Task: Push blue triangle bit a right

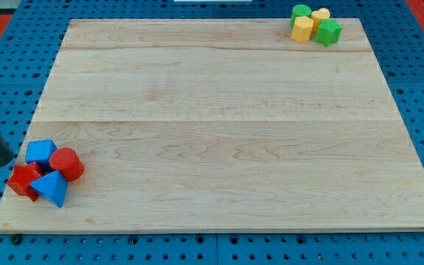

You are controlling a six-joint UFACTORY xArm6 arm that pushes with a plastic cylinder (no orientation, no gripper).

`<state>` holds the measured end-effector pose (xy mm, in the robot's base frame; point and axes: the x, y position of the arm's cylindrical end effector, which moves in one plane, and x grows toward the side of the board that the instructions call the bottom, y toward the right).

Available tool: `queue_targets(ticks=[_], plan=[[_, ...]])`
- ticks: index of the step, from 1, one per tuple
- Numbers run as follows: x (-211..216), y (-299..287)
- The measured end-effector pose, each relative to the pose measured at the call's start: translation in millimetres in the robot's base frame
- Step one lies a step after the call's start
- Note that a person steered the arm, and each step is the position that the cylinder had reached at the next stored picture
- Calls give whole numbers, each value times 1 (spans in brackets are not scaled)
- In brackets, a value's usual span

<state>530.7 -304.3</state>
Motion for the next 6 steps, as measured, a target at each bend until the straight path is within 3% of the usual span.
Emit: queue_targets(ticks=[2,5,6], plan=[[49,18],[27,160],[27,148]])
